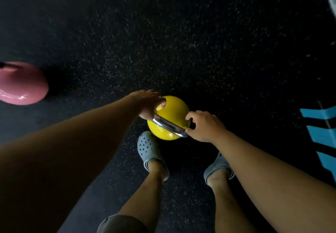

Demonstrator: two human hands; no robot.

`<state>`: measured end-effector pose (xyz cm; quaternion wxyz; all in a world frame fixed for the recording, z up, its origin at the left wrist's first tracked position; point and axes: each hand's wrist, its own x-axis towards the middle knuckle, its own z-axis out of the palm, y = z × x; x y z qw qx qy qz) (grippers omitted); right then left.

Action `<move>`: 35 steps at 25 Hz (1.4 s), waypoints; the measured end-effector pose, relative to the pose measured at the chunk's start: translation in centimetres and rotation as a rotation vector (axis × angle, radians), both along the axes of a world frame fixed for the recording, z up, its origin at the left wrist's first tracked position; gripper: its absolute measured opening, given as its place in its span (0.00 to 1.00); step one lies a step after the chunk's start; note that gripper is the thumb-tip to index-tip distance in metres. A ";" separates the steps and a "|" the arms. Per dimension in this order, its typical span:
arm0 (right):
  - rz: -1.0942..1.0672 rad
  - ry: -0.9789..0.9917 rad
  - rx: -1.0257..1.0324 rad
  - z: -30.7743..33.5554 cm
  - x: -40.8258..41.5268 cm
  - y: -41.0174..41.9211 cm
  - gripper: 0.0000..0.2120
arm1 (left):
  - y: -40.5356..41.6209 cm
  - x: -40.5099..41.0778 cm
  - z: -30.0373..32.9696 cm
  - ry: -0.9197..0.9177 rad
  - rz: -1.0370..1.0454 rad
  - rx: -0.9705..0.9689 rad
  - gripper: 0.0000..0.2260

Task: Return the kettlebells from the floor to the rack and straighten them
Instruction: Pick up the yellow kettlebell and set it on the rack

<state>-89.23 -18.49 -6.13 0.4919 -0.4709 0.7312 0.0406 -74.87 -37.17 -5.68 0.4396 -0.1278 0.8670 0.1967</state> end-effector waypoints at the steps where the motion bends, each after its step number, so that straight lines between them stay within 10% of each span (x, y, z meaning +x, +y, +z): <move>1: 0.024 -0.025 0.016 -1.2 0.8 0.5 0.23 | 0.9 0.6 -1.5 -0.021 -0.023 0.010 0.27; 9: -0.046 -0.135 0.008 -6.1 3.7 1.0 0.21 | 2.6 2.2 -6.5 0.037 0.037 0.090 0.05; 17: -0.256 0.022 -0.032 1.5 -2.9 -3.0 0.14 | 0.8 -3.4 0.6 0.167 0.236 0.145 0.04; 35: -0.721 0.629 -0.338 26.1 -30.3 -5.3 0.15 | -7.0 -42.3 25.5 0.737 -0.494 -0.002 0.07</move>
